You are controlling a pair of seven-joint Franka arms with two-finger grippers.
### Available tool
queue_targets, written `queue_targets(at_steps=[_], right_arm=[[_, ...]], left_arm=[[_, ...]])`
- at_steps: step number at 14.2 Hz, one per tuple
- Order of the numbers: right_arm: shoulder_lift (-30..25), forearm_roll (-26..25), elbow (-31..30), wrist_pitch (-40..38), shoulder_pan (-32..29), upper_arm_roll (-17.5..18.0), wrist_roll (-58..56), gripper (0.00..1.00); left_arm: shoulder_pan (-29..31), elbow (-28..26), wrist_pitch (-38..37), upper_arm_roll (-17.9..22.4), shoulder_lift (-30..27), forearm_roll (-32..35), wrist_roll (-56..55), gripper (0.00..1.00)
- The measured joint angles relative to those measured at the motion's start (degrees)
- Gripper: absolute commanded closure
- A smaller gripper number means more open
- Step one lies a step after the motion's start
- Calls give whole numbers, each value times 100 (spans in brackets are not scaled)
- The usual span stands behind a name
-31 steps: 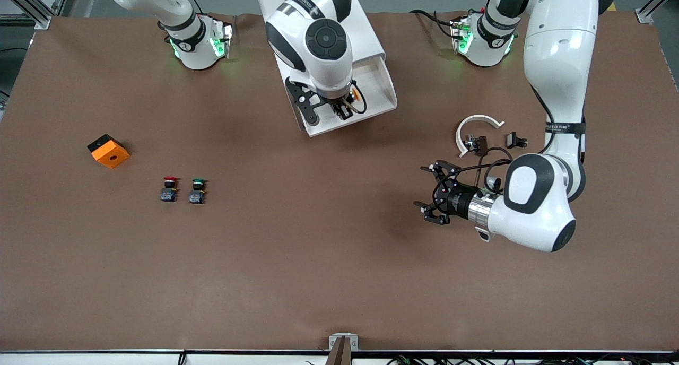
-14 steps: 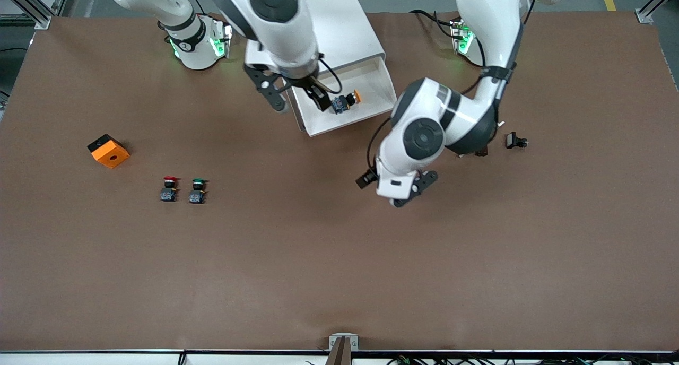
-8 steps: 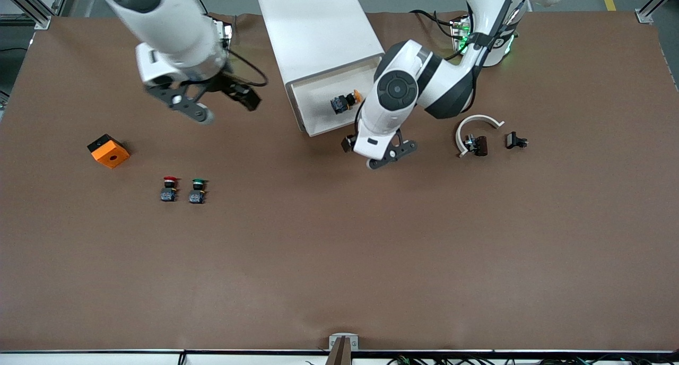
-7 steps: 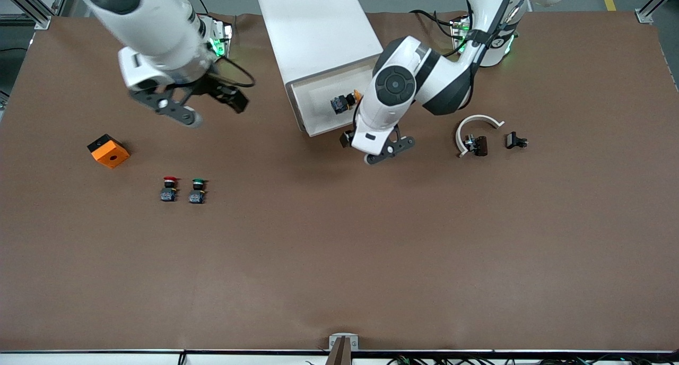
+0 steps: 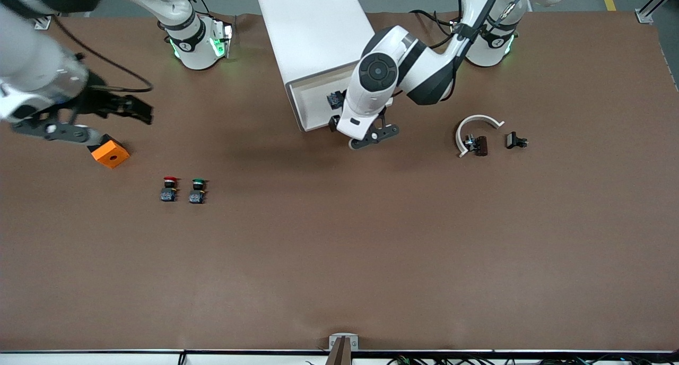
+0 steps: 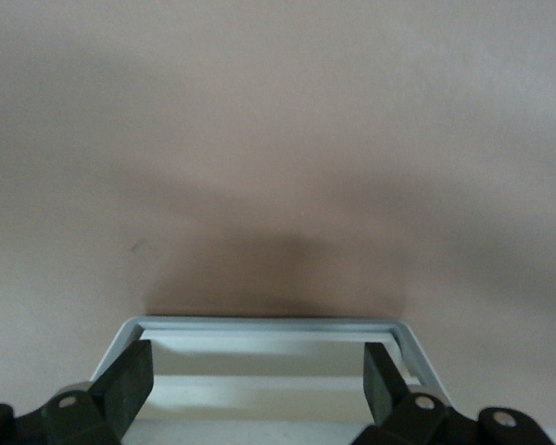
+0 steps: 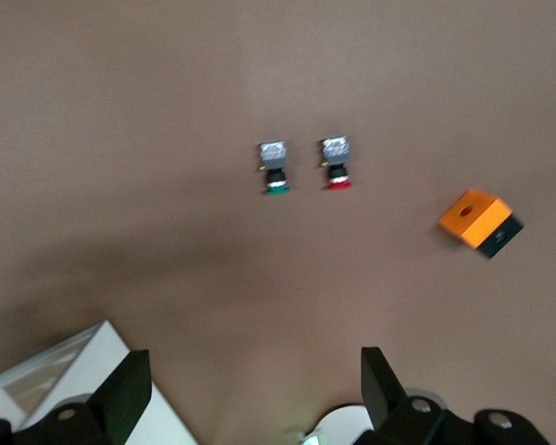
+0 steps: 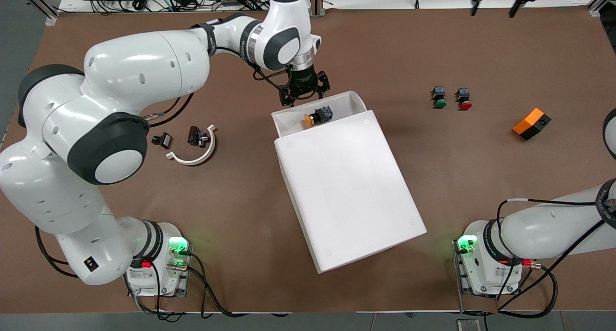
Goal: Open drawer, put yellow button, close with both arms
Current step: 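Push the drawer shut into the cabinet with the left gripper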
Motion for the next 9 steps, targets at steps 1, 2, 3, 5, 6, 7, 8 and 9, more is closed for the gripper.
queue_targets(at_steps=[1, 2, 3, 5, 6, 7, 8, 9], right_arm=[[-4, 0, -45, 68, -233, -1, -355, 0], [-6, 1, -91, 128, -414, 1, -632, 0], [-17, 1, -144, 192, -532, 2, -814, 0], [-100, 1, -284, 366, -609, 6, -938, 0], [-176, 1, -364, 443, -608, 21, -940, 0], [-248, 1, -410, 466, -608, 40, -939, 0], [-306, 1, -412, 465, -608, 50, -939, 0], [-352, 1, -387, 465, -608, 54, -939, 0]], left_arm=[[-1, -28, 0, -100, 0, 0, 0, 0], [-2, -61, 1, -203, 0, 0, -10, 0], [-1, -89, 4, -305, 0, 0, -51, 0], [-1, -114, 6, -515, -3, 0, -192, 0], [-1, -128, 6, -621, -9, 0, -291, 0], [-1, -156, 6, -721, -24, 0, -384, 0], [-2, -195, 6, -821, -45, 0, -460, 0], [-2, -226, 6, -908, -64, 0, -539, 0]])
